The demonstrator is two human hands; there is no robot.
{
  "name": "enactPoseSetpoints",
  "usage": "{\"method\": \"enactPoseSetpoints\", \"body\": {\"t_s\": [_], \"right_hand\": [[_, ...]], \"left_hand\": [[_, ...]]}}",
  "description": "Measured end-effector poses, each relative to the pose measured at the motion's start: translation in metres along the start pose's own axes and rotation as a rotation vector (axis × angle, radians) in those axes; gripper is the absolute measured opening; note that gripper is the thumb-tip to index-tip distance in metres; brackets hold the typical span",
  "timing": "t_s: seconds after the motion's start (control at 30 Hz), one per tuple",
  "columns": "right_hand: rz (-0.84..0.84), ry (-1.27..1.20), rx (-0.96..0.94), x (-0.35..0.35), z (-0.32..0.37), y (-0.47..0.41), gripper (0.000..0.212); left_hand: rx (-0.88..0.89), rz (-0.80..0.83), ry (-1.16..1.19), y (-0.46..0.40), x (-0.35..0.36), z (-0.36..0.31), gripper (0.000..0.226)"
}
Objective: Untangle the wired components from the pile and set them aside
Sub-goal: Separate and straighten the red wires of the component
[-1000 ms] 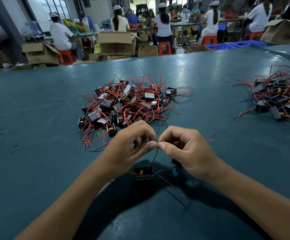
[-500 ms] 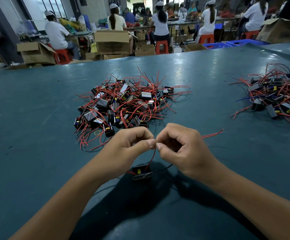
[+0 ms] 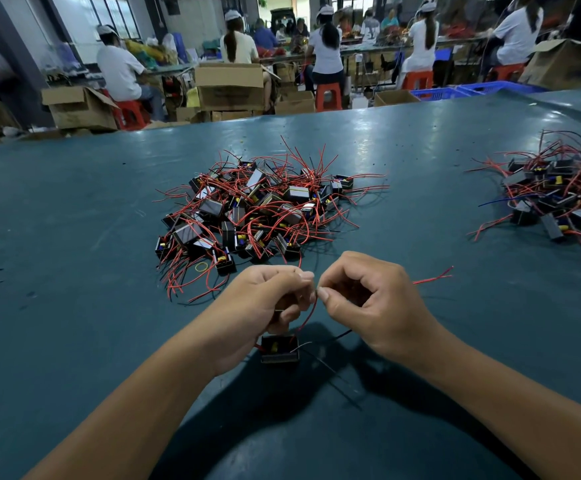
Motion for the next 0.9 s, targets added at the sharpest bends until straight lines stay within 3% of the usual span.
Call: {"method": "enactPoseSetpoints", "body": {"t_s": [0.33, 0.47, 0.6, 0.9], "right_hand": [[0.017, -0.004, -0.027, 0.001, -0.002, 0.001, 0.011], [-0.027, -0.019, 0.030, -0.001, -0.006, -0.002, 0.012], [-0.027, -0.059, 0.107, -0.004, -0.011, -0.003, 0.010], [0.007, -0.043, 0.212, -0.011, -0.018, -0.008, 0.010]], "left_hand": [[-0.016, -0.031, 0.025, 0.002, 0.006, 0.000, 0.035], [0.060, -0.068, -0.103, -0.002, 0.002, -0.002, 0.027], [0.101, 0.039, -0.162, -0.001, 0.002, -0.002, 0.012], [0.200, 0.023, -0.375, -0.002, -0.009, -0.004, 0.022]]}}
Point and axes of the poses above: each hand's wrist, its own y-axis away from the middle knuckle, its own x-axis out of the palm, z = x × y, the point moved 2 cm from there along -y, towards the middle knuckle, and after that the axes turned 11 degrees about x, right-handed, at the moved point
